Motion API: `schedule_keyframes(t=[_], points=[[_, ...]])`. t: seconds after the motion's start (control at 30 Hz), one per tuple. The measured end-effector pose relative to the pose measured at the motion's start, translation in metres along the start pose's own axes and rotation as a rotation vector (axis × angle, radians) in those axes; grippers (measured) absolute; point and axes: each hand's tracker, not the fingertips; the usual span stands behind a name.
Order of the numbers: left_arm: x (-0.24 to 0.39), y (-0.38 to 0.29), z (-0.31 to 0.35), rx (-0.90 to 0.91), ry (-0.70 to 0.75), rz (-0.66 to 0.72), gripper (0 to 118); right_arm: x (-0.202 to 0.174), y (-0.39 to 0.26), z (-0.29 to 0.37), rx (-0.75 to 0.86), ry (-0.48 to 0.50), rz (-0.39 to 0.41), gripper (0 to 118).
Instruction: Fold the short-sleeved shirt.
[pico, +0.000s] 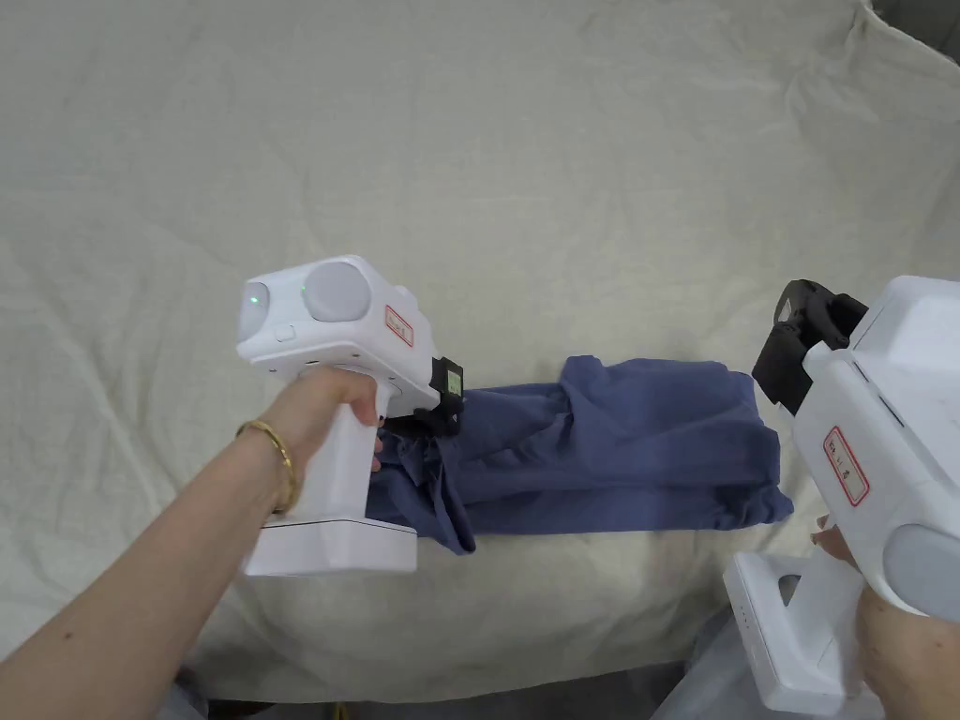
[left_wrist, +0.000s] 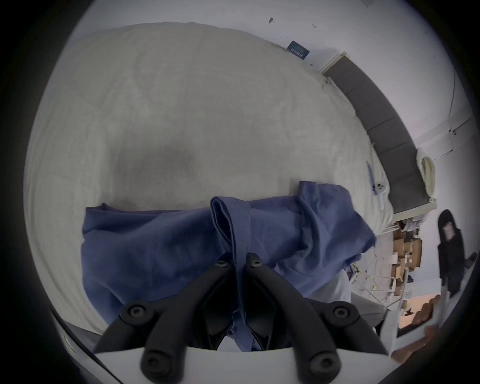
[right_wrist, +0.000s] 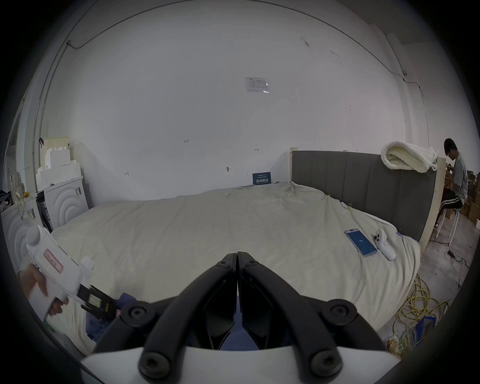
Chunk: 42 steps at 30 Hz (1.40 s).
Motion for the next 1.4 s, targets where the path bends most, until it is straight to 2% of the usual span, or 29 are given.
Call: schedule_keyframes(t=[0.07, 0.13, 0.17, 0.2, 0.23, 0.27, 0.37, 0.5, 0.57, 0.63, 0.7, 0.77, 0.8, 0.83, 0.87, 0.9, 0.93, 1.2, 1.4], points=[[0.005, -0.003, -0.009, -0.010, 0.017, -0.013, 9, 0.002, -0.002, -0.001, -0.005, -0.006, 0.000, 0], [0.009, -0.005, -0.011, -0.022, -0.013, -0.026, 32, 0.002, -0.003, -0.002, -0.010, -0.006, -0.003, 0], [0.010, -0.005, -0.010, -0.021, -0.071, -0.022, 52, 0.001, -0.003, -0.002, -0.012, -0.004, -0.002, 0], [0.011, -0.004, -0.007, -0.023, -0.109, -0.015, 82, 0.000, -0.003, -0.002, -0.014, -0.003, -0.001, 0], [0.014, -0.003, -0.003, -0.029, -0.133, -0.013, 101, -0.001, -0.003, -0.002, -0.014, -0.002, 0.001, 0], [0.016, -0.003, 0.002, -0.025, -0.137, -0.017, 112, -0.002, -0.002, -0.002, -0.014, 0.002, 0.004, 0], [0.018, 0.001, 0.033, 0.080, -0.191, -0.071, 115, -0.004, -0.001, -0.001, -0.008, 0.009, 0.009, 0], [0.002, 0.006, 0.075, 0.209, -0.191, -0.039, 115, -0.007, 0.002, 0.002, 0.000, 0.017, 0.012, 0], [-0.009, 0.005, 0.092, 0.269, -0.141, -0.016, 112, -0.008, 0.002, 0.003, 0.003, 0.022, 0.011, 0], [-0.020, -0.003, 0.108, 0.376, -0.068, -0.022, 88, -0.010, 0.003, 0.003, 0.005, 0.026, 0.014, 0], [-0.026, -0.013, 0.118, 0.468, 0.033, -0.058, 56, -0.011, 0.003, 0.003, 0.006, 0.032, 0.017, 0], [-0.031, -0.027, 0.123, 0.543, 0.141, -0.092, 32, -0.013, 0.002, 0.003, 0.007, 0.035, 0.018, 0], [-0.034, -0.035, 0.123, 0.577, 0.179, -0.113, 32, -0.014, 0.002, 0.003, 0.007, 0.037, 0.018, 0], [-0.035, -0.041, 0.120, 0.599, 0.217, -0.136, 26, -0.014, 0.002, 0.002, 0.006, 0.039, 0.018, 0], [-0.037, -0.048, 0.118, 0.625, 0.240, -0.149, 18, -0.015, 0.002, 0.002, 0.006, 0.041, 0.018, 0], [-0.039, -0.055, 0.114, 0.652, 0.281, -0.151, 3, -0.016, 0.002, 0.002, 0.005, 0.043, 0.020, 0], [-0.041, -0.062, 0.111, 0.664, 0.299, -0.160, 0, -0.016, 0.002, 0.002, 0.005, 0.043, 0.022, 0], [-0.045, -0.102, 0.058, 0.667, 0.301, -0.112, 0, -0.018, 0.002, 0.003, 0.002, 0.048, 0.026, 0], [-0.031, -0.121, 0.004, 0.552, 0.271, -0.161, 0, -0.016, 0.002, 0.004, 0.007, 0.046, 0.033, 0]])
